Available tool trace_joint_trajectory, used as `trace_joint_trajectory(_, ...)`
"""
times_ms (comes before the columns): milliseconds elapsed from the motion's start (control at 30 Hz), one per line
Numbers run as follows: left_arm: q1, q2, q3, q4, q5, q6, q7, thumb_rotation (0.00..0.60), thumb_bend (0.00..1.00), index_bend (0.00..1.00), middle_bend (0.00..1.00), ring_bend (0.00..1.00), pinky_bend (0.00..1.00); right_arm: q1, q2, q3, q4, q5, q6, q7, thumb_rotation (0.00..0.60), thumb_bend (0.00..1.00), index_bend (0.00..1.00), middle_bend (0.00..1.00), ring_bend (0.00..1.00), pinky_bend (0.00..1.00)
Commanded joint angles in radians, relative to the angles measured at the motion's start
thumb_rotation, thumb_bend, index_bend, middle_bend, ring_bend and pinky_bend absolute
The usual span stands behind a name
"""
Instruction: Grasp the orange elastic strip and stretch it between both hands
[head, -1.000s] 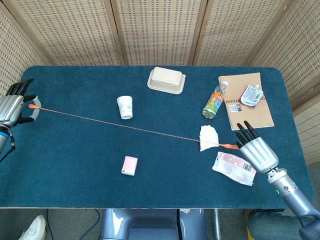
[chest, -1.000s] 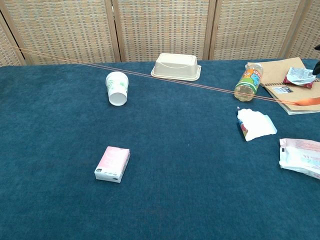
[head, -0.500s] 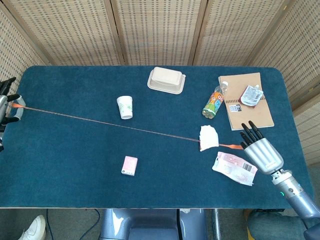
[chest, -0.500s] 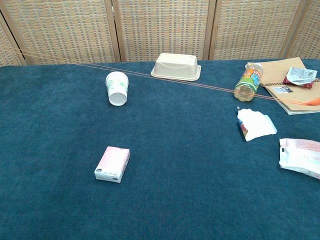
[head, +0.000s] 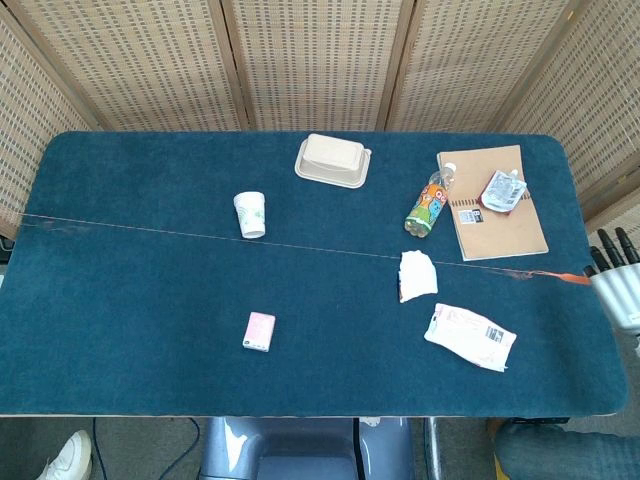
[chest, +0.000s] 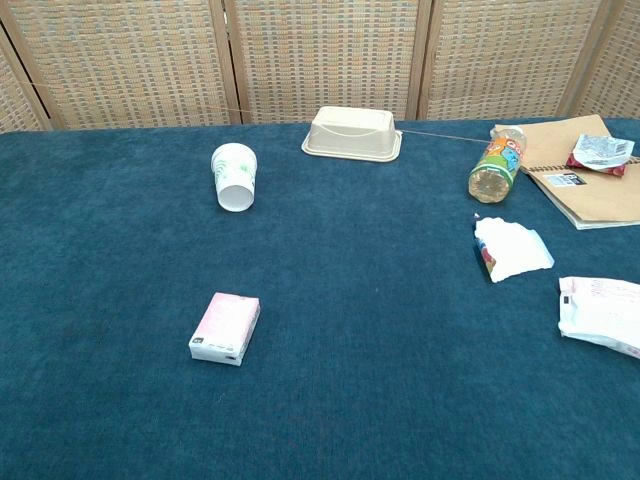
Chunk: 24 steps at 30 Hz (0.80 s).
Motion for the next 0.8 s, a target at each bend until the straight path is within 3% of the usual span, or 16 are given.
trace_joint_trajectory(33, 0.009, -0.037, 0.014, 0.057, 0.021, -0.013, -0.057, 0.6, 0.53, 0.73, 0.0, 0.0, 0.0, -0.087, -0.029, -0.017, 0.128, 0.055, -0.009, 0.1, 0.6, 0.7, 0.76, 0.35, 0.06, 0.12)
trace_joint_trajectory(300, 0.002, -0.074, 0.029, 0.105, 0.063, 0.016, -0.122, 0.6, 0.52, 0.73, 0.0, 0.0, 0.0, -0.213, -0.107, -0.044, 0.358, 0.067, 0.043, 0.289, 0.6, 0.7, 0.76, 0.35, 0.06, 0.12)
trace_joint_trajectory(633, -0.007, -0.064, 0.021, 0.048, 0.085, 0.079, -0.124, 0.6, 0.53, 0.73, 0.0, 0.0, 0.0, -0.231, -0.148, -0.027, 0.48, 0.055, 0.107, 0.373, 0.6, 0.7, 0.77, 0.36, 0.07, 0.12)
trace_joint_trajectory(800, -0.019, -0.067, 0.009, 0.034, 0.068, 0.059, -0.084, 0.6, 0.52, 0.74, 0.0, 0.0, 0.0, -0.244, -0.146, -0.006, 0.529, 0.086, 0.045, 0.383, 0.6, 0.7, 0.77, 0.36, 0.07, 0.12)
